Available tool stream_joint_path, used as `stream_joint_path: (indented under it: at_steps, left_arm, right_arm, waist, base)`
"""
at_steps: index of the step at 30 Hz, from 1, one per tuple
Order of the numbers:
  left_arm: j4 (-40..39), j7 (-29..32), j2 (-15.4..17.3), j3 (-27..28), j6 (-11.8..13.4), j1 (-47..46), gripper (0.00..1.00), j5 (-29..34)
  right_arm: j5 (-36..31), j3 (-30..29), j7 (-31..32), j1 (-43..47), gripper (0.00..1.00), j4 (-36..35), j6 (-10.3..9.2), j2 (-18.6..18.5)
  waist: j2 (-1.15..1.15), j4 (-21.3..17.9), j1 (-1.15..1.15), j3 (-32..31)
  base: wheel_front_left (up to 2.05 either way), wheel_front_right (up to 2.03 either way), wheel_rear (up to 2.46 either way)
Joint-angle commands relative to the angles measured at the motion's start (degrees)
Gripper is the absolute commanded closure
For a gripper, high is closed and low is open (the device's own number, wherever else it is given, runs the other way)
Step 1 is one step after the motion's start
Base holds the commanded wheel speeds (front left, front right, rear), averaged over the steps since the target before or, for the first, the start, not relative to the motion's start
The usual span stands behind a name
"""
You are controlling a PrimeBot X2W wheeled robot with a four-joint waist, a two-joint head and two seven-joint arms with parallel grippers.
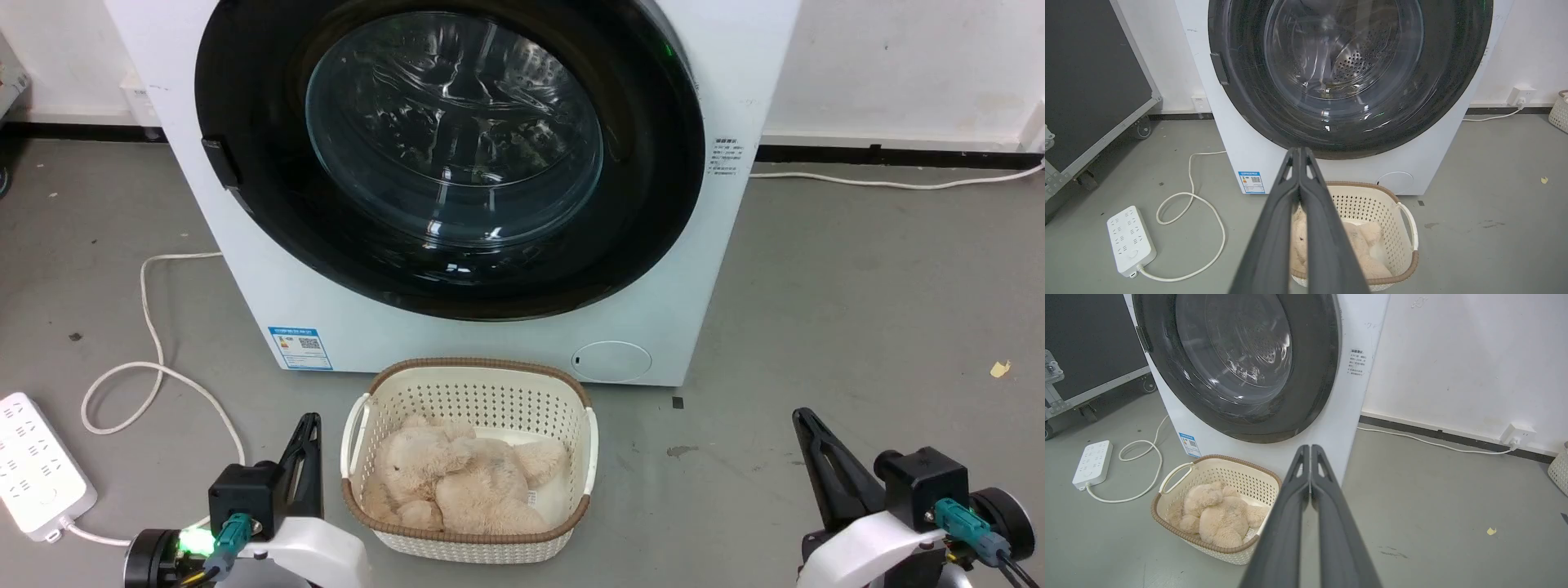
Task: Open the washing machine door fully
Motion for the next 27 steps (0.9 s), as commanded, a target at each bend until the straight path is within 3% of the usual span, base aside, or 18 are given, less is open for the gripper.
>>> stream_joint_path:
  at_steps: [1, 17, 18, 27]
  left_arm:
    - [0.1, 0.0, 0.0, 0.0, -0.3, -0.9, 1.00, 0.2]
    - [0.1, 0.0, 0.0, 0.0, -0.3, -0.9, 1.00, 0.2]
    - [0.0, 0.0, 0.0, 0.0, 0.0, 0.0, 0.00, 0.0]
    - [0.0, -0.5, 0.0, -0.3, 0.1, 0.1, 0.00, -0.3]
  right_arm:
    - [-0.4, 0.0, 0.0, -0.7, 1.00, 0.1, -0.04, 0.0]
    - [-0.4, 0.0, 0.0, -0.7, 1.00, 0.1, -0.04, 0.0]
    - [0.0, 0.0, 0.0, 0.0, 0.00, 0.0, 0.00, 0.0]
    - [0.6, 0.0, -0.6, 0.1, 0.00, -0.1, 0.01, 0.0]
  waist:
    - [0.00, 0.0, 0.00, 0.0]
    - [0.00, 0.0, 0.00, 0.0]
    - [0.00, 0.0, 0.00, 0.0]
    - [0.00, 0.0, 0.00, 0.1]
  base:
    - [0.00, 0.00, 0.00]
    - [0.00, 0.00, 0.00]
    - [0.00, 0.00, 0.00]
    - [0.00, 0.00, 0.00]
